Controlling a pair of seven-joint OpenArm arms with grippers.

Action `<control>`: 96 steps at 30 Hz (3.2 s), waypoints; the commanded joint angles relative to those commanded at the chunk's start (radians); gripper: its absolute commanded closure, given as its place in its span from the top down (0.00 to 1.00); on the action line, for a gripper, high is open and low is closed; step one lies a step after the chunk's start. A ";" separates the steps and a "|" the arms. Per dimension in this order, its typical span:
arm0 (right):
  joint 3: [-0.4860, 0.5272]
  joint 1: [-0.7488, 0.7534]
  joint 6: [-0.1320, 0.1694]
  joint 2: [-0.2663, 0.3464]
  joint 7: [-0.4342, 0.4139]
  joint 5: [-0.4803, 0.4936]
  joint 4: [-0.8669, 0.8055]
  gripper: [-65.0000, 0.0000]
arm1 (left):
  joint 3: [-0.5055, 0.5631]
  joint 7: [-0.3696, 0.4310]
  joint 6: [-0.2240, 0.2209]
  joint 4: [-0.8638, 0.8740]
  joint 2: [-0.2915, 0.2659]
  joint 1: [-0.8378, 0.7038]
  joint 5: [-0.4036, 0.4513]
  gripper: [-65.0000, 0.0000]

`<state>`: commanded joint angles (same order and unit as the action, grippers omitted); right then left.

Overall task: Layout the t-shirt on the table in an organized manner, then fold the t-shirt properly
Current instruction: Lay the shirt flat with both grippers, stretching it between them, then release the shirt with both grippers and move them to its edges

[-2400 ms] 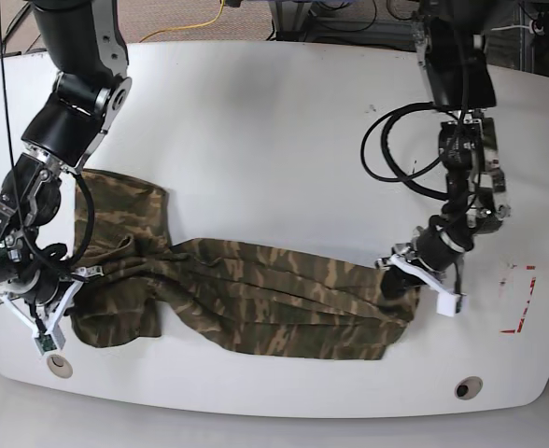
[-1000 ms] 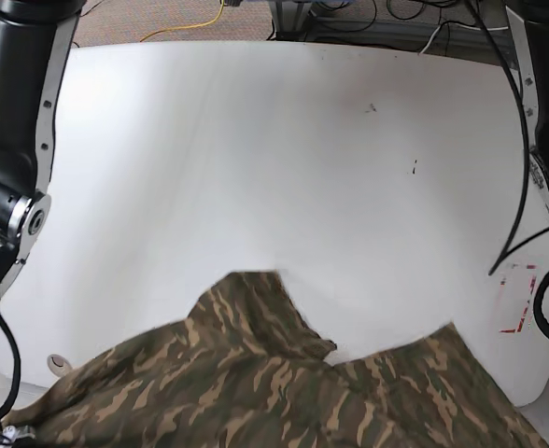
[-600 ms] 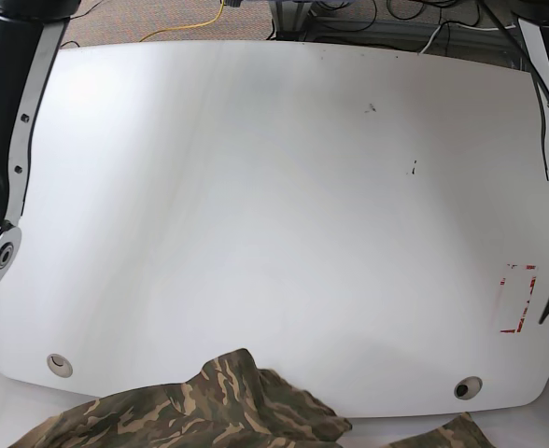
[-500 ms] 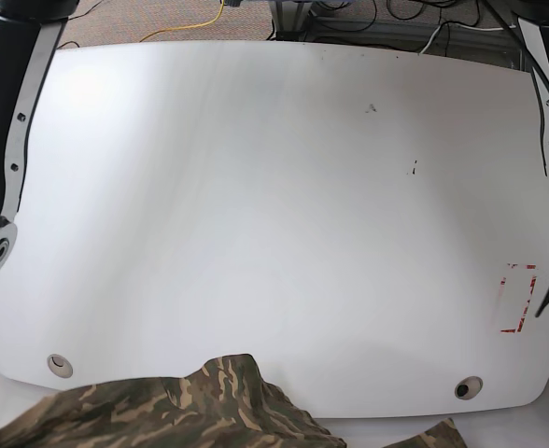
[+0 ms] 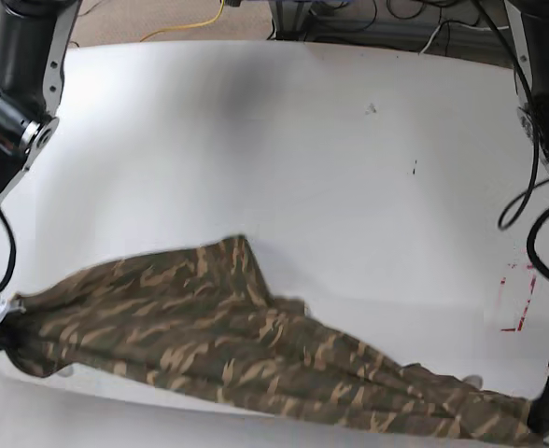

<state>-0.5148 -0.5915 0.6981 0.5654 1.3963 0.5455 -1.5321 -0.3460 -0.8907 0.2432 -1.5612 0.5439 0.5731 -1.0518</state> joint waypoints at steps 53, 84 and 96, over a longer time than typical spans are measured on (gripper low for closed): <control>-0.252 0.720 0.000 -0.345 -0.047 0.014 -0.322 1.00 | -0.256 0.000 0.118 -0.157 -0.063 -0.973 0.092 0.59; -0.115 0.301 0.000 -0.206 -0.294 -0.110 0.388 1.00 | -0.216 -0.180 0.114 -0.155 -0.043 -0.456 0.095 0.59; -0.115 0.330 0.000 -0.293 -0.254 -0.109 0.387 1.00 | -0.215 -0.173 0.014 -0.018 -0.046 -0.411 0.095 0.59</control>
<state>-0.6299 -0.2616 0.6981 0.2723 1.1423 0.4365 -1.1454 -0.5608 -1.0641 0.2570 -1.5796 0.4979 0.1619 -0.9567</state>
